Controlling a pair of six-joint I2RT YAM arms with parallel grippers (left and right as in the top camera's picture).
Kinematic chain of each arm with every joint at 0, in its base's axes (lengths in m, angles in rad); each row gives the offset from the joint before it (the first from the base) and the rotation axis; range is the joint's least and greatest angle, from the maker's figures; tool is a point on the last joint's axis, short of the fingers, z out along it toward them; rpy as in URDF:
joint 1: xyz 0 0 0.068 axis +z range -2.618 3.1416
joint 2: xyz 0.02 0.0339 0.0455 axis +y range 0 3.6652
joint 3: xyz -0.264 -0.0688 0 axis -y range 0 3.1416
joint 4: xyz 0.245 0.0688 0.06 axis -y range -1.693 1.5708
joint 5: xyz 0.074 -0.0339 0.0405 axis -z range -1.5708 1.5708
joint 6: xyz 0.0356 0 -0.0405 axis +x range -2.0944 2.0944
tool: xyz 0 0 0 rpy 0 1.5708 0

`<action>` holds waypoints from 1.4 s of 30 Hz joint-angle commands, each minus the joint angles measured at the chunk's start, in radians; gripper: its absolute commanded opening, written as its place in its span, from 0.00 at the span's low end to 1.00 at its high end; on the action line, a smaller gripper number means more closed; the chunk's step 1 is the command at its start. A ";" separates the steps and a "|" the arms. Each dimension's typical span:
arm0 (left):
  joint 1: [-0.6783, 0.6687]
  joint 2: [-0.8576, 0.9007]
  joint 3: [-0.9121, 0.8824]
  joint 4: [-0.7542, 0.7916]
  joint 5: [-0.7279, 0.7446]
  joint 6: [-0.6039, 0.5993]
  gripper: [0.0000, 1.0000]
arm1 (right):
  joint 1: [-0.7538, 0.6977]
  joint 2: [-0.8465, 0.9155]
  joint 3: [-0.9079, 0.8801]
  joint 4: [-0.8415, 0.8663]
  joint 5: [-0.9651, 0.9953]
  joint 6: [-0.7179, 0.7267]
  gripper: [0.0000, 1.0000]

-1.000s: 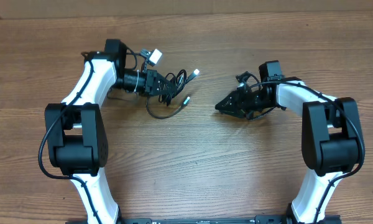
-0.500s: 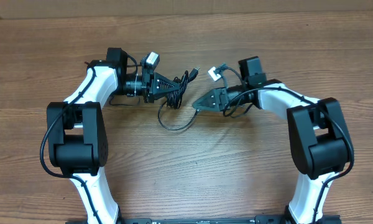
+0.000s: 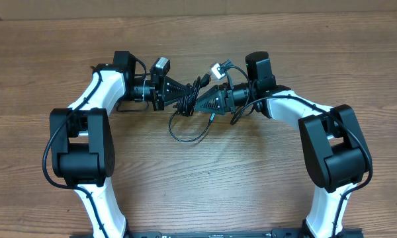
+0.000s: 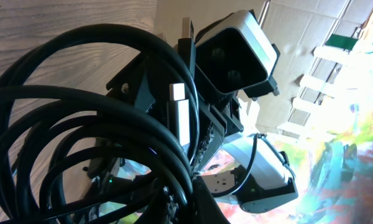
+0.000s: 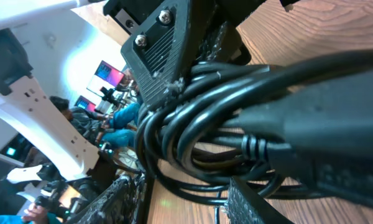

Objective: Untangle cables

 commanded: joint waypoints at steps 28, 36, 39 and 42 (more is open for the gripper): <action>0.008 0.010 -0.005 -0.003 0.047 -0.021 0.04 | 0.069 0.005 0.002 0.167 0.246 0.040 0.48; 0.008 0.010 -0.005 -0.010 0.047 -0.021 0.04 | 0.095 0.005 0.002 0.240 0.352 0.101 0.41; 0.008 0.010 -0.005 -0.010 0.047 -0.021 0.04 | 0.098 0.005 0.002 0.249 0.351 0.151 0.16; 0.008 0.010 -0.005 -0.009 0.047 -0.016 0.04 | 0.093 0.005 0.002 0.248 0.351 0.213 0.04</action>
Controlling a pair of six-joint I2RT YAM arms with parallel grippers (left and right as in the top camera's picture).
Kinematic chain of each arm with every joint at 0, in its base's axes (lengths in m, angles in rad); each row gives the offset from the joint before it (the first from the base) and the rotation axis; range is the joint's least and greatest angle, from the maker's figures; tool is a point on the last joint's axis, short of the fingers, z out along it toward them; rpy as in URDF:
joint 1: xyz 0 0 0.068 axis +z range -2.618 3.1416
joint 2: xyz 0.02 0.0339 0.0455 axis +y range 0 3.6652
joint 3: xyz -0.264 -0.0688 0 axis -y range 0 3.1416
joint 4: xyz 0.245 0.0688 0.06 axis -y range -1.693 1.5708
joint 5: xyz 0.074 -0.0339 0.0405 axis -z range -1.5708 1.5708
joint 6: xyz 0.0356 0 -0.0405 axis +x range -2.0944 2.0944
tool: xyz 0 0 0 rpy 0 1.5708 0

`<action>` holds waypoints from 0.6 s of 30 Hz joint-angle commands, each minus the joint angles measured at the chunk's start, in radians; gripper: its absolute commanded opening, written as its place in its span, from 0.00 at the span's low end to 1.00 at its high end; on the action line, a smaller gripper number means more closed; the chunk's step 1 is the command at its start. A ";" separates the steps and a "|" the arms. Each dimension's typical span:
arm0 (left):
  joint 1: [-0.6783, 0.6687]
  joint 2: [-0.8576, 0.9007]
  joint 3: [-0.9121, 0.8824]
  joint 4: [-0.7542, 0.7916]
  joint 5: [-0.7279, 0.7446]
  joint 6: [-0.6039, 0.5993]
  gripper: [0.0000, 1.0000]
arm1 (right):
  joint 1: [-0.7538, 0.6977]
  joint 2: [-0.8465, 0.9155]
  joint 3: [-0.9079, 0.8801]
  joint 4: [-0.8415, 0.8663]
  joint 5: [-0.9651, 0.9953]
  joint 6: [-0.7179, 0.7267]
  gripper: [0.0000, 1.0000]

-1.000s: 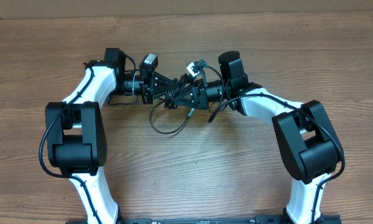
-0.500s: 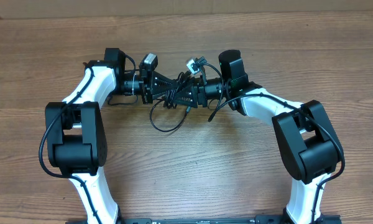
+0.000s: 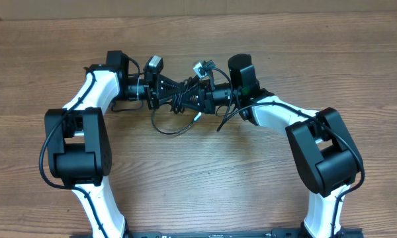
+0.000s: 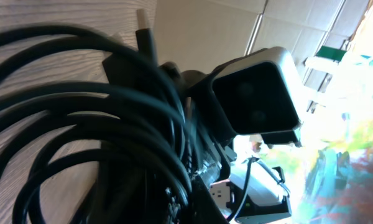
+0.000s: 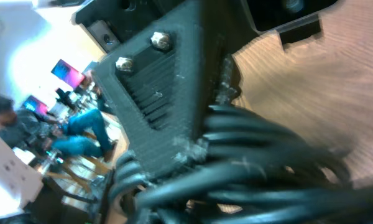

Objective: Untangle cables

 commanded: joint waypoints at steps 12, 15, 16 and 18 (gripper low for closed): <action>-0.010 0.009 -0.005 0.041 -0.345 0.045 0.04 | -0.113 0.004 0.009 -0.117 -0.067 0.320 0.04; 0.004 0.009 -0.005 0.061 -0.433 0.119 0.04 | -0.143 0.004 0.009 -0.245 -0.070 0.317 0.04; 0.006 0.009 -0.005 0.069 -0.446 0.151 0.04 | -0.151 0.004 0.009 -0.296 -0.069 0.306 0.04; 0.008 0.009 -0.005 0.078 -0.458 0.238 0.04 | -0.156 0.004 0.009 -0.388 -0.069 0.256 0.04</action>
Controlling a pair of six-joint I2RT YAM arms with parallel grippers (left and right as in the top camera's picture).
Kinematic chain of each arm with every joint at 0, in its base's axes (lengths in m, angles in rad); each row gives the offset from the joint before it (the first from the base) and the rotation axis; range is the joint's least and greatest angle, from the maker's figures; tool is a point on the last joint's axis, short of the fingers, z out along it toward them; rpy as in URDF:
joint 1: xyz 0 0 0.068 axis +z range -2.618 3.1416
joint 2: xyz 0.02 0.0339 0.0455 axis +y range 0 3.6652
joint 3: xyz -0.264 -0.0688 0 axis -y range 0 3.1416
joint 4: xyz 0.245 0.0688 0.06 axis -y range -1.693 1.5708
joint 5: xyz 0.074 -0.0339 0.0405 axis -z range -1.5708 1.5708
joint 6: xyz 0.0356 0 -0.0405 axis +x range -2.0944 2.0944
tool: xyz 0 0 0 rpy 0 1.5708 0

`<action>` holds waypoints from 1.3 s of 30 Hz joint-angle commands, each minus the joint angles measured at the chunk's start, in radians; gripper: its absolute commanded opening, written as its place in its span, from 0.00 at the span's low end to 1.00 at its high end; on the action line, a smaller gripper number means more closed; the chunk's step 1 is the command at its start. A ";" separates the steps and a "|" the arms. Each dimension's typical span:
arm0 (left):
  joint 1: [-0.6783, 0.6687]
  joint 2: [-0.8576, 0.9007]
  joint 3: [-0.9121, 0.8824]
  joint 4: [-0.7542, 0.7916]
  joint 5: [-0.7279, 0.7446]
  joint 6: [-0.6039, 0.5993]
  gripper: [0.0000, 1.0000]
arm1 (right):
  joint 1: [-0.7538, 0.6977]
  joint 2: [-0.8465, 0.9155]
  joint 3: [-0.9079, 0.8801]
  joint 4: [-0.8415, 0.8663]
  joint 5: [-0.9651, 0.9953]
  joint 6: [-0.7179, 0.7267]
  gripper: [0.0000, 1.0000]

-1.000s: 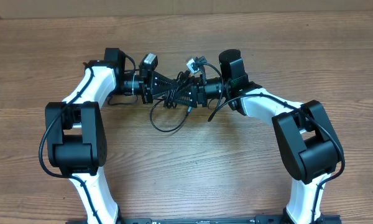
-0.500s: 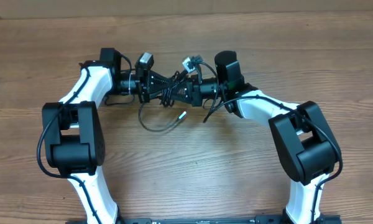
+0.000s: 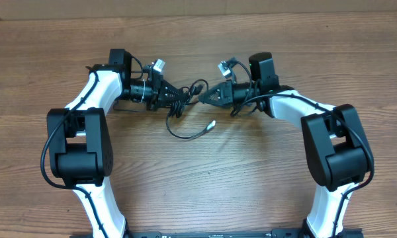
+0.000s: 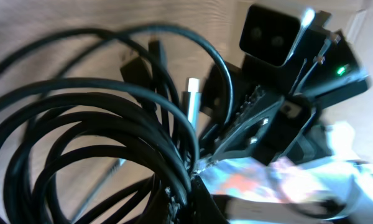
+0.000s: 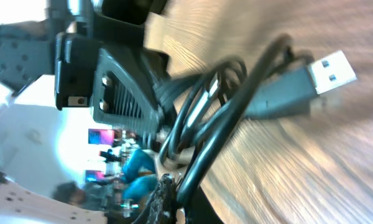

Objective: Untangle cables

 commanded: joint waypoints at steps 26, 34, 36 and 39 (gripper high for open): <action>0.009 0.009 -0.005 0.052 -0.692 0.154 0.04 | -0.161 0.003 0.007 -0.700 0.519 -0.130 0.04; -0.018 0.009 -0.005 0.052 -0.692 0.154 0.18 | -0.164 0.003 0.007 -0.695 0.387 -0.217 0.42; -0.021 0.009 -0.005 0.052 -0.692 0.154 0.19 | -0.163 0.003 0.007 -0.672 0.338 -0.217 0.56; -0.023 0.009 -0.005 0.052 -0.692 0.154 0.23 | -0.159 0.003 0.007 -0.646 0.295 -0.216 0.73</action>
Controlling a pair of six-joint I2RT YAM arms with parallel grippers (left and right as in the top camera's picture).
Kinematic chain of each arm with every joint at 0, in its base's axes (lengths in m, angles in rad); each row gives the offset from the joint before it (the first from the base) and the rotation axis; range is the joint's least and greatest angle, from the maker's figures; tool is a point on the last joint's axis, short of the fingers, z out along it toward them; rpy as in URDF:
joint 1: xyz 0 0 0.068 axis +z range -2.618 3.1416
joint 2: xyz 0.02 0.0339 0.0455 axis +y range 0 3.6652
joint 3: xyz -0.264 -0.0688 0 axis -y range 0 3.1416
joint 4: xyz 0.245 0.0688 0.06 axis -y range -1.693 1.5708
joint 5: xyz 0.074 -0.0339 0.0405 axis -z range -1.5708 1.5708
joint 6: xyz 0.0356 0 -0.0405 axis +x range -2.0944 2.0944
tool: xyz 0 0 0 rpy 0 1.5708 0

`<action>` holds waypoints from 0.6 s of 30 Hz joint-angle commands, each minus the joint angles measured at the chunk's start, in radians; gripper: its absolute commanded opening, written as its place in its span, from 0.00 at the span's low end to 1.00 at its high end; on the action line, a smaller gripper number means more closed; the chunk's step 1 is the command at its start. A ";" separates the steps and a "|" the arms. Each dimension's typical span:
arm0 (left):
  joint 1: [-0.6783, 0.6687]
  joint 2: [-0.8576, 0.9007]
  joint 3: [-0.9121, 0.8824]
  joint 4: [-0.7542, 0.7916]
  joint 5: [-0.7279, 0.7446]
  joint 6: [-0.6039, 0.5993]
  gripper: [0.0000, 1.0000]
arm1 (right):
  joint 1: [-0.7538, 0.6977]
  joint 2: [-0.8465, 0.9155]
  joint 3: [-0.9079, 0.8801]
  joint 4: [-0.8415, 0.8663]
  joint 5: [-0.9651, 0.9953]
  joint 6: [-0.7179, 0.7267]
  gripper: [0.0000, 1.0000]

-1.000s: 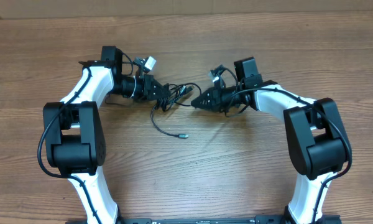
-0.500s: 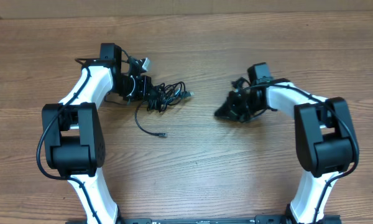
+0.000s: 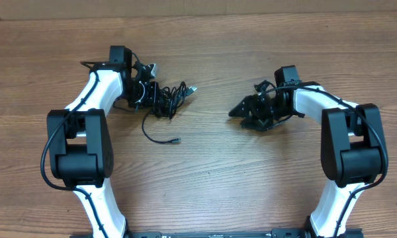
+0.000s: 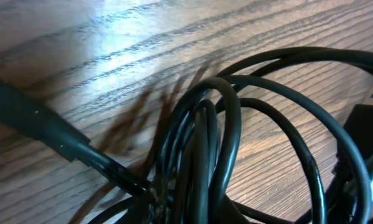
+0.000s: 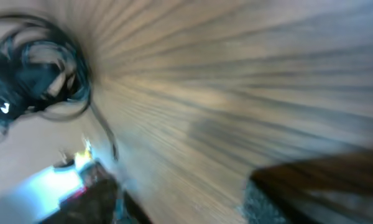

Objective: Untangle cables

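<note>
A bundle of black cables lies on the wooden table at the left, with a plug sticking out to the right and a loose end trailing toward the front. My left gripper is shut on the bundle. In the left wrist view the cable loops fill the frame just above the gripper. My right gripper stands open well to the right of the bundle, holding nothing. The blurred right wrist view shows bare wood between its fingers and the bundle far off.
The wooden table stretches bare in front of both arms. A gap of bare wood separates the bundle from the right gripper. The table's far edge runs along the top of the overhead view.
My right gripper has let go of the cable it held and now stands open farther right. The left gripper has moved the bundle slightly left and down onto the table.
Both grippers were shut on the tangled bundle, close together at the table's middle. Then they stood slightly left, still together. Then they were apart with cable stretched between them. Now the bundle is with the left gripper alone and the right is open.
</note>
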 commanded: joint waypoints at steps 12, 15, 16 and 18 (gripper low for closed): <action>-0.008 0.009 0.029 -0.112 0.339 0.251 0.47 | 0.066 0.005 -0.002 0.018 -0.011 -0.024 0.84; -0.015 -0.001 0.038 -0.140 0.349 0.264 0.49 | 0.089 0.005 -0.002 0.019 -0.011 -0.024 0.84; -0.019 -0.001 0.038 -0.142 0.346 0.264 0.51 | 0.098 0.005 -0.002 0.021 -0.011 -0.024 0.84; -0.025 -0.001 0.038 -0.146 0.326 0.262 0.54 | 0.115 0.005 -0.002 0.031 -0.011 -0.023 0.85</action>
